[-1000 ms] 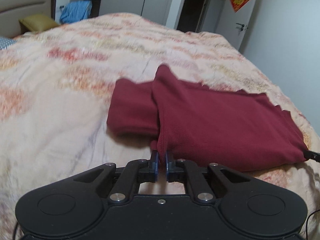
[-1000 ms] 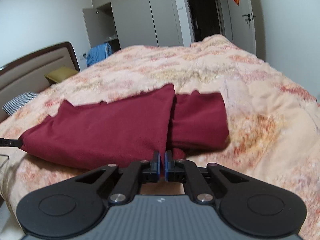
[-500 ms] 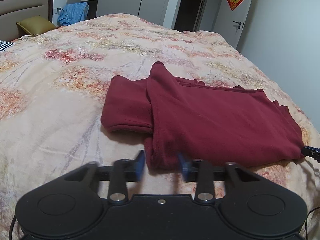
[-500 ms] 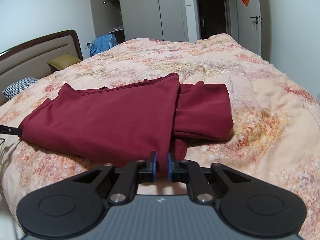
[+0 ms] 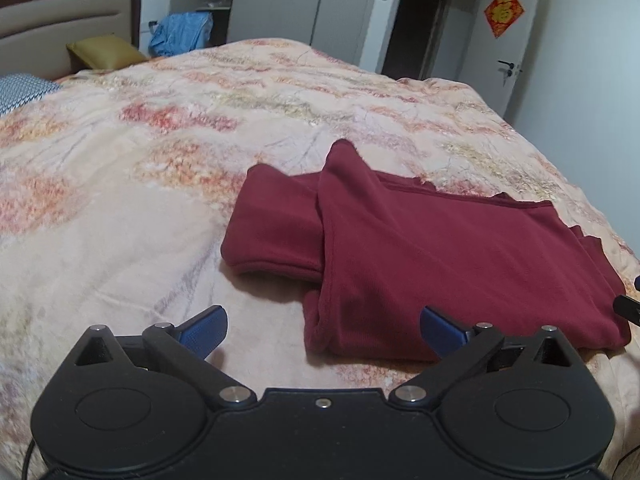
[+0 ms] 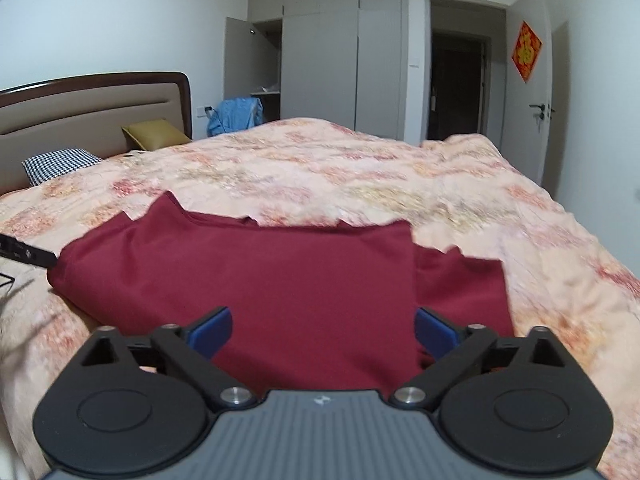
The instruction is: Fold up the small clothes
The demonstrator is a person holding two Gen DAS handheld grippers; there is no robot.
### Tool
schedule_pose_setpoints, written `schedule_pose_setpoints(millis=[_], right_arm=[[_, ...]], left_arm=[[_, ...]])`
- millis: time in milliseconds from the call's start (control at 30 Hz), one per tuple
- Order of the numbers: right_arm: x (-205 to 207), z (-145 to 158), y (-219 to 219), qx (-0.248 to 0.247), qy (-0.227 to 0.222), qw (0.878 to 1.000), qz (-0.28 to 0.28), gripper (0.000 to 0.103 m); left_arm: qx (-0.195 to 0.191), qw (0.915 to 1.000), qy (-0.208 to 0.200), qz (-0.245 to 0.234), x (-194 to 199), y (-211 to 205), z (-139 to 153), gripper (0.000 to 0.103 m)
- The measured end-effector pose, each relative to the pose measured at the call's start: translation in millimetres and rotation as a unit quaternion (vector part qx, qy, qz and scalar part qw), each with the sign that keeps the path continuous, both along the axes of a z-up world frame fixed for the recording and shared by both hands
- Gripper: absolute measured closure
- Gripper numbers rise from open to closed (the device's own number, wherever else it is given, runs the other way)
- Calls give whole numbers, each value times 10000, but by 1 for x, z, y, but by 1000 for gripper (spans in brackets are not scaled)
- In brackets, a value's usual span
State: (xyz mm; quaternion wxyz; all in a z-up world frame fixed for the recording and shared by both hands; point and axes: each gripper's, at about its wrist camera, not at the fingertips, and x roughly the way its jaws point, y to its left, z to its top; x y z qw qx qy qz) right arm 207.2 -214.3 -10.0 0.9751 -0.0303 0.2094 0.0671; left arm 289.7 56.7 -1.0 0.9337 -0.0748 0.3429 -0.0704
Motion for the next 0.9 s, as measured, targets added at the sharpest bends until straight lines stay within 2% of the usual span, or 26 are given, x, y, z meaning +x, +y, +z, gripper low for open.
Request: schedule_pose_setpoints(millis=[167, 300, 433, 533, 700, 900], right_arm=[[18, -4, 38, -438, -107, 9987, -236, 0], [25, -9, 61, -534, -212, 9982, -167, 0], [29, -20, 79, -738, -287, 9968, 48, 0], [32, -31, 90, -864, -232, 9959, 117, 0], [39, -58, 98, -897, 16, 9960, 11, 0], [34, -70, 106, -1105, -129, 9938, -75, 0]], left_arm=[[-430, 9984, 292, 241, 8, 3, -17, 1], [-747, 9963, 244, 352, 7, 4, -23, 1], [-1476, 9881, 169, 399, 5, 9, -27, 1], [-1802, 9826, 192, 407, 4, 14, -31, 1], [-2076, 9766, 219, 520, 11, 16, -31, 1], [-2263, 9721, 142, 604, 32, 13, -31, 1]])
